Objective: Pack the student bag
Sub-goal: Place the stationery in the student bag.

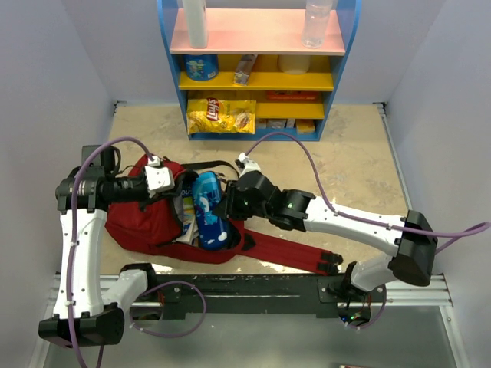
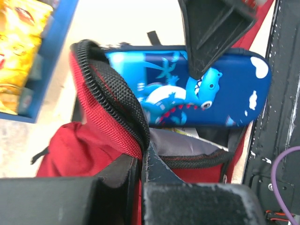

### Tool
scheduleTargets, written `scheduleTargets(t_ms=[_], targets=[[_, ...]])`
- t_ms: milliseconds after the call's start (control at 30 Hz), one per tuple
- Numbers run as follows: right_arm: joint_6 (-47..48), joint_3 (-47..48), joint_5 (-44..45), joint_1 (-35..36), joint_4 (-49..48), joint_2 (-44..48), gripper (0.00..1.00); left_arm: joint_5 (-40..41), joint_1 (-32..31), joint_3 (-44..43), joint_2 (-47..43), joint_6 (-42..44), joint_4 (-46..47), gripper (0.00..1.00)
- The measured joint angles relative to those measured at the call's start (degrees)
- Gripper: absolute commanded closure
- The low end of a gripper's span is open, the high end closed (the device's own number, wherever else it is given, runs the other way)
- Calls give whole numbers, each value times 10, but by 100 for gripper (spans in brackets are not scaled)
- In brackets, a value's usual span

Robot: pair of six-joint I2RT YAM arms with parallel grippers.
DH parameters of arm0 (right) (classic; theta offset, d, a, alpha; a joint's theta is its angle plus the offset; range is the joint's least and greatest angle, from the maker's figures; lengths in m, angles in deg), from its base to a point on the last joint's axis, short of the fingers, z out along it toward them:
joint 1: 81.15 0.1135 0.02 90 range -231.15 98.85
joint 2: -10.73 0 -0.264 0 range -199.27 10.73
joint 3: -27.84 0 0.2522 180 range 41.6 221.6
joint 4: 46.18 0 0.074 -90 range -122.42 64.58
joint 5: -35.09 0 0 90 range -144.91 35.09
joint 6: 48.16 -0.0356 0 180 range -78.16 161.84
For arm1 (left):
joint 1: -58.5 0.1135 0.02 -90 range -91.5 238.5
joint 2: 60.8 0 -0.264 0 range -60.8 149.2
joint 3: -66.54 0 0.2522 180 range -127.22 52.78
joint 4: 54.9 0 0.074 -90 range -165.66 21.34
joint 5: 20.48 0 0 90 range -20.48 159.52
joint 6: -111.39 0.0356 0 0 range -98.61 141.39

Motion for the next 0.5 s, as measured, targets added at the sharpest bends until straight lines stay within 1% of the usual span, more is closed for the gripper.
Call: scheduleTargets(t_ms=[133, 267, 400, 500], targets=[[-2, -10, 58, 5, 73, 1, 100, -7, 0, -23, -6, -19, -2, 100], [-5, -14, 98, 11, 103, 3, 100, -21, 0, -31, -7, -28, -7, 100], [-2, -7, 172, 35, 152, 7, 100, -28, 0, -31, -7, -23, -18, 100], [6, 21, 233, 63, 210, -2, 100, -31, 0, -31, -7, -15, -23, 100]])
